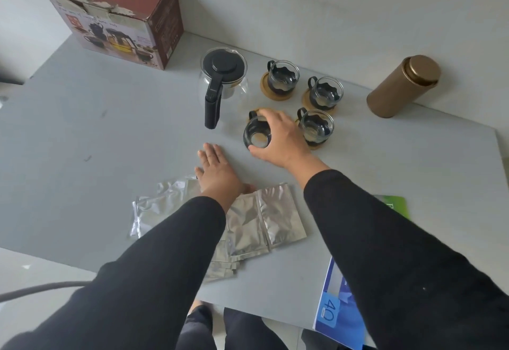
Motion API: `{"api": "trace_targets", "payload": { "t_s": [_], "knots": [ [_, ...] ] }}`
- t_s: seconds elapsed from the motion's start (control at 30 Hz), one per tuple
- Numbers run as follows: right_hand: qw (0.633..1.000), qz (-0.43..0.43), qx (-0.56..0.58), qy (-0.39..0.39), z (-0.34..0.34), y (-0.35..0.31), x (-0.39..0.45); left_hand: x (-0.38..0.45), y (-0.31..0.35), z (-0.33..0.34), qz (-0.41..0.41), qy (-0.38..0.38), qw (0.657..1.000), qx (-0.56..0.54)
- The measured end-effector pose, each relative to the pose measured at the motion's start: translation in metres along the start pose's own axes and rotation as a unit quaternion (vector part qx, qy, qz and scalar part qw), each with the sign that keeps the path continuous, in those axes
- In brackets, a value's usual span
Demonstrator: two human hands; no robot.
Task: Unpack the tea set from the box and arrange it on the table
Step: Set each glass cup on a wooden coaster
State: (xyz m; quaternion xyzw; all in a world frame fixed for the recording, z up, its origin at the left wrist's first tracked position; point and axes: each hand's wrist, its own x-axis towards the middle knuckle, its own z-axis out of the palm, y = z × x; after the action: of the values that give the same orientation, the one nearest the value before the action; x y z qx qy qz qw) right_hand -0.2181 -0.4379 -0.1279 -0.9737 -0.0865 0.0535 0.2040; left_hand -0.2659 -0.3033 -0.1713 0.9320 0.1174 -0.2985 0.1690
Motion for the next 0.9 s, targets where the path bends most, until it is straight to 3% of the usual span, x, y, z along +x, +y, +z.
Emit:
{"api": "trace_targets", "payload": {
  "t_s": [0.27,0.9],
  "knots": [
    [0.999,0.037,-0.004,-0.014,-0.019,0.021,0.038,0.003,0.003,0.000,-0.014,-0.009,1.000,0.001],
    [0.998,0.022,-0.015,-0.056,-0.011,0.023,0.055,0.007,0.003,0.002,-0.017,0.000,1.000,-0.020]
  ]
}}
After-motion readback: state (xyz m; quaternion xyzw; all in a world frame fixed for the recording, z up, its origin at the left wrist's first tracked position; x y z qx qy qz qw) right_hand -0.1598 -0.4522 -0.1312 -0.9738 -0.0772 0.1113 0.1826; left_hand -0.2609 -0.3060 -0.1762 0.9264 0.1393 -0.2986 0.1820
